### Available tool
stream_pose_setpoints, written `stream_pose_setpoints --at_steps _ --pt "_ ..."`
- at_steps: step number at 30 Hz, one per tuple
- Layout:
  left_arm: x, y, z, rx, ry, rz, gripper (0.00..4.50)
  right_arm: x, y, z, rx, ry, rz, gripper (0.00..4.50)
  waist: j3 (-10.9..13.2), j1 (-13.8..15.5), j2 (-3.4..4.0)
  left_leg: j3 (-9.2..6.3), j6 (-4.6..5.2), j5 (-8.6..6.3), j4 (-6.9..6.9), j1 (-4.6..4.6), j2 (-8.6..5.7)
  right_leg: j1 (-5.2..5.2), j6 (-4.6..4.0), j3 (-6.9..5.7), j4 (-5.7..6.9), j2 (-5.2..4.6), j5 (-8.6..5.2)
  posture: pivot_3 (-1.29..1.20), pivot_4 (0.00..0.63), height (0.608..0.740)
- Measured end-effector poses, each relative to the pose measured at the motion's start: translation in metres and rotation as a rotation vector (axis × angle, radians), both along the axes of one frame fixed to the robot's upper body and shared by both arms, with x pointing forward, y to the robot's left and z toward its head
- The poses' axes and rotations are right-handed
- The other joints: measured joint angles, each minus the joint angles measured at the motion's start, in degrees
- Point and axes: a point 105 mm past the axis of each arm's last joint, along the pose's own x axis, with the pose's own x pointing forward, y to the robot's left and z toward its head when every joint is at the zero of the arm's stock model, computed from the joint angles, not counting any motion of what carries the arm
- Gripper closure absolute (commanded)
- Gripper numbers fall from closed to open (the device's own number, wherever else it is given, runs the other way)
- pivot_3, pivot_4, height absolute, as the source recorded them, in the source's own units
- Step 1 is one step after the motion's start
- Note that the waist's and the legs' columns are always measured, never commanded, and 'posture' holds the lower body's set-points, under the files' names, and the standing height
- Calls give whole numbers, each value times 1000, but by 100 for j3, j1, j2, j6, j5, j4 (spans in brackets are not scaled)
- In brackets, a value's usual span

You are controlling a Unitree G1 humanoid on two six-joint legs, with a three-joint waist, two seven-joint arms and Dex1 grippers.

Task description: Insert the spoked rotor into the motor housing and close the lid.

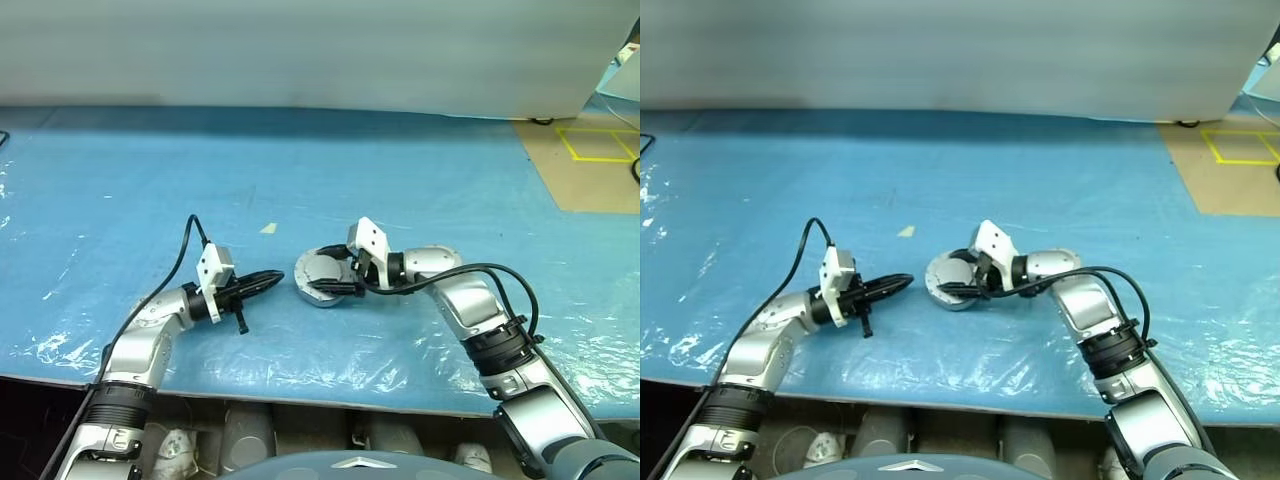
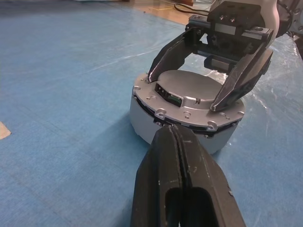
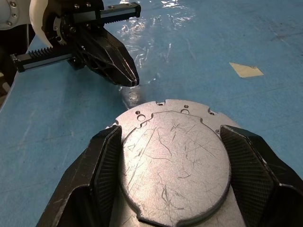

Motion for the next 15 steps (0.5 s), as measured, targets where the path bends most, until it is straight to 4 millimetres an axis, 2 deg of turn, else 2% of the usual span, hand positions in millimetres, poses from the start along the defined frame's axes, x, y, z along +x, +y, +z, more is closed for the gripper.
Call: stream_pose_setpoints --at_steps 9,15 --pt "1 -1 2 -1 -7 -5 4500 8 0 -6 -47 -107 -14 1548 -1 -2 0 0 0 -3 12 32 -1 26 0 4 12 -2 0 0 150 740" --pt "1 -2 2 -1 -7 -6 4500 6 -1 -6 -52 -104 -8 1548 -4 4 2 0 2 -4 11 48 -2 44 -1 7 12 -3 0 0 150 740"
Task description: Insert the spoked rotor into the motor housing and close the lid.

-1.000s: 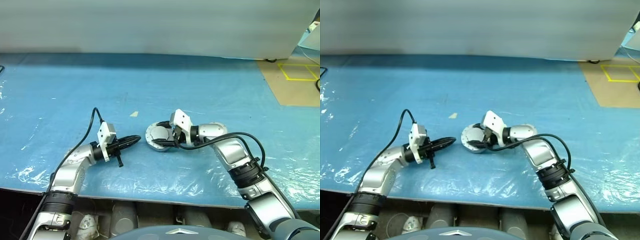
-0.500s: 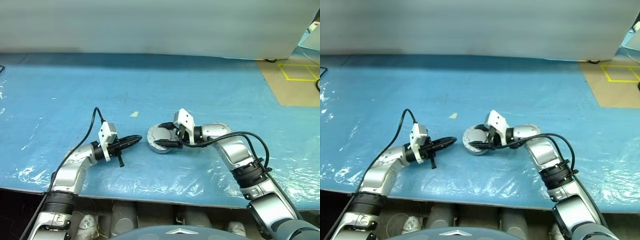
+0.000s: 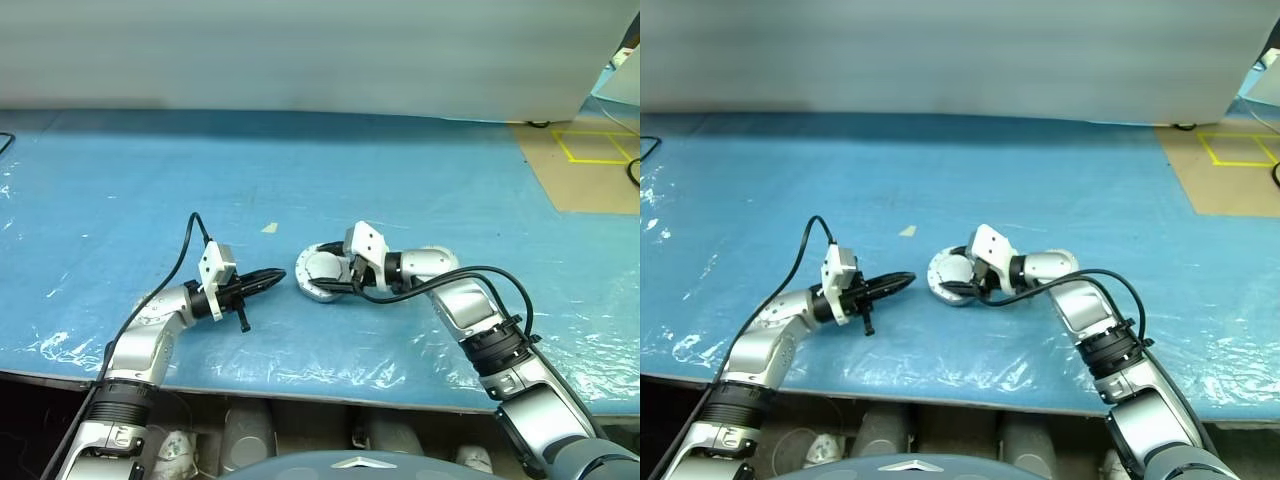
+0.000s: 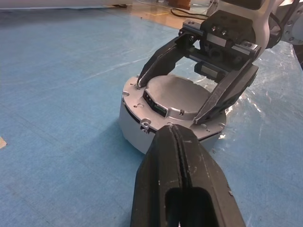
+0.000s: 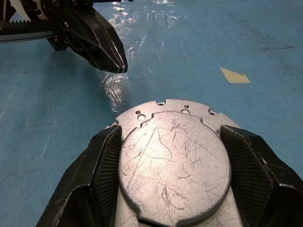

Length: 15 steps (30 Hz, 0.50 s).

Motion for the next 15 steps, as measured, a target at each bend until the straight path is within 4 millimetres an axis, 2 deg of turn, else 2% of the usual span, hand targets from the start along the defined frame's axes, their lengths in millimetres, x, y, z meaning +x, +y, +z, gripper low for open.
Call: stream_pose_setpoints --at_steps 6,15 --pt "1 0 0 0 1 -1 4500 -4 -1 1 21 51 1 1548 -5 0 -3 -1 -1 3 -4 -31 0 -22 0 -4 -15 2 0 0 150 740" --pt "1 0 -3 3 5 2 4500 -4 0 -4 9 34 -4 1548 -37 -3 -9 0 -2 1 -16 -22 1 -18 -2 -6 -22 2 -2 0 150 740"
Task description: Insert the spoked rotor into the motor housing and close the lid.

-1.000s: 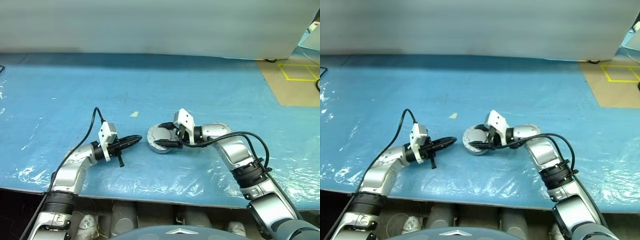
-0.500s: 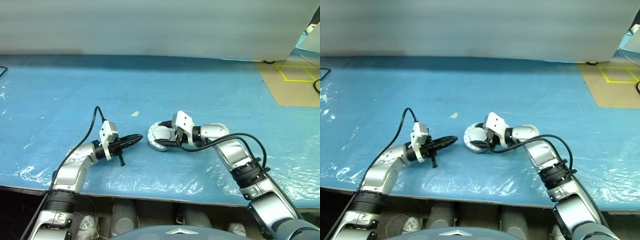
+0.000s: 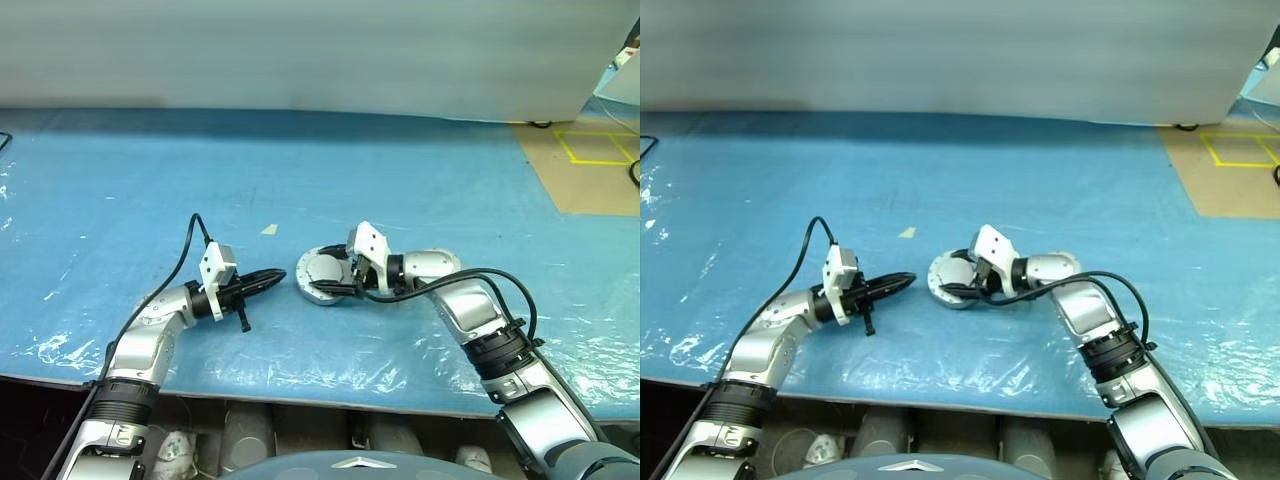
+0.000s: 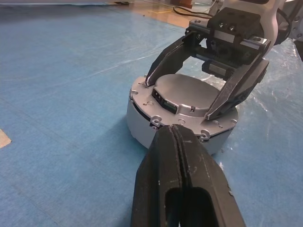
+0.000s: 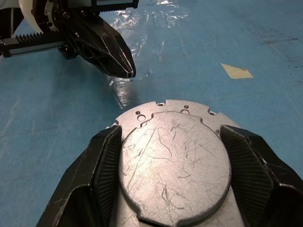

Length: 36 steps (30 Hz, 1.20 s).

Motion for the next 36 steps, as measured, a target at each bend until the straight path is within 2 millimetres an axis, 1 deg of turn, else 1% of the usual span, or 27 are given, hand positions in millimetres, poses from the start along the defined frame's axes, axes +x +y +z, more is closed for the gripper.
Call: stream_pose_setpoints --at_steps 9,16,21,31,36 --pt "-1 -2 -3 4 10 -9 4500 2 5 -3 12 16 -40 1548 -11 -19 -3 5 1 -2 -14 43 -1 24 1 13 2 2 -1 0 150 740" --pt "0 -2 -4 6 11 -9 4500 -2 5 0 41 54 -51 1548 -12 -16 -3 9 0 -1 -21 34 -2 20 1 16 -22 4 -1 0 150 740" --pt "1 -5 -3 8 3 -17 4500 -5 11 0 82 100 -48 1548 -13 -36 -4 13 -2 0 -48 29 -3 14 1 14 -45 7 -1 0 150 740" --pt "1 -5 -3 10 -3 -17 4500 -6 11 -1 60 68 -31 1548 -13 -52 -4 14 -3 0 -56 29 -4 15 1 12 -54 7 -1 0 150 740" --pt "1 -6 -5 16 2 -20 4500 -5 7 4 24 42 -4 1548 -13 -52 -4 14 -3 1 -55 20 -5 9 1 12 -57 7 -1 0 150 740"
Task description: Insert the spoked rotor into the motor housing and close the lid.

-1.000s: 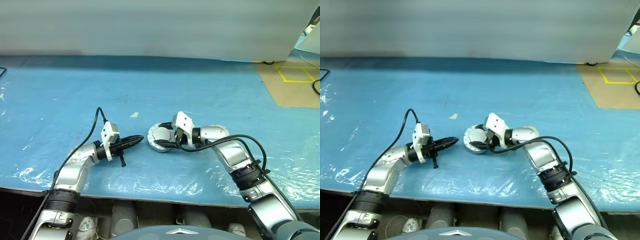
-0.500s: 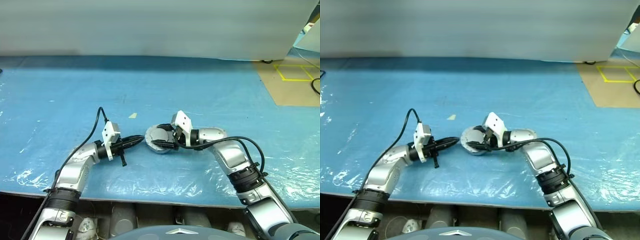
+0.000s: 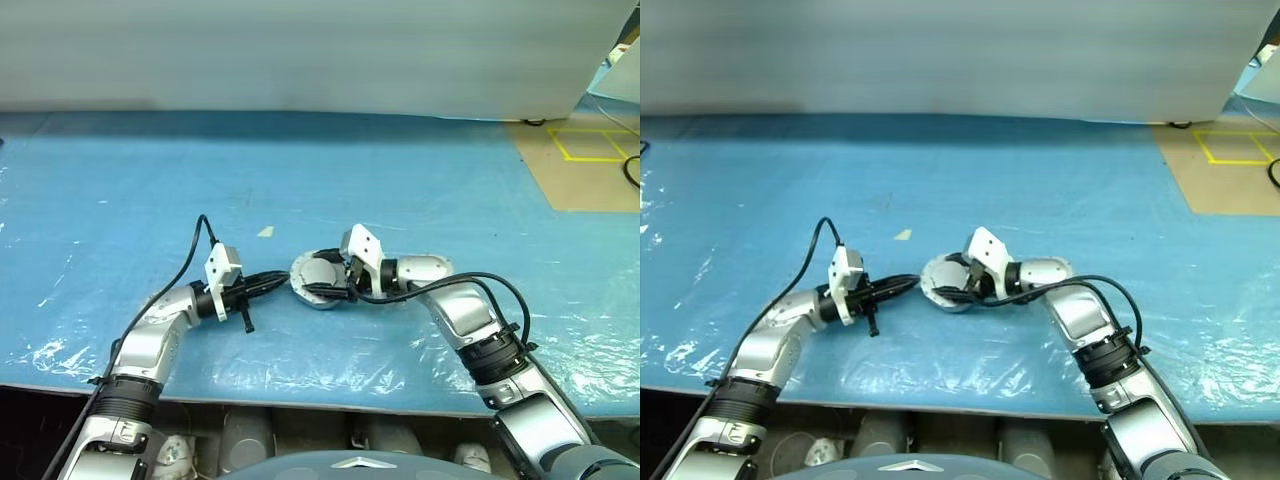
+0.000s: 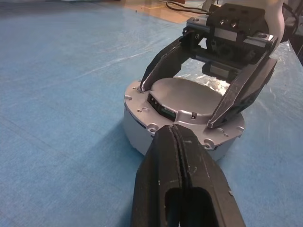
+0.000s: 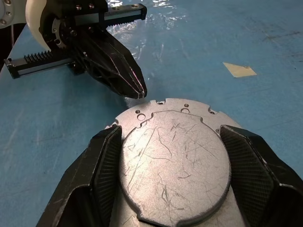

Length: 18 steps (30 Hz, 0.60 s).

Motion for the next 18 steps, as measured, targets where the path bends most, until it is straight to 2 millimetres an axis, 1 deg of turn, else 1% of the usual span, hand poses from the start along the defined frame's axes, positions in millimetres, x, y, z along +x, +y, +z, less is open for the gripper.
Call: stream_pose_setpoints --at_steps 4,8,15,18 --pt "0 1 -2 4 9 2 4500 -1 -4 4 -35 -3 18 1548 0 55 1 -2 1 1 4 -22 0 -16 1 -5 0 0 1 0 150 740" --pt "0 1 -3 4 10 3 4500 1 -6 5 -59 -12 20 1548 0 50 1 -2 1 1 5 -26 1 -19 1 -7 1 -1 1 0 150 740" --pt "1 0 -3 2 9 2 4500 -2 -2 9 -46 6 21 1548 0 47 1 -2 1 1 6 -28 2 -21 1 -7 2 0 1 0 150 740" --pt "0 0 -3 -2 11 3 4500 -1 -3 8 -56 0 20 1548 0 48 1 -2 1 1 6 -33 2 -26 1 -8 2 0 1 0 150 740"
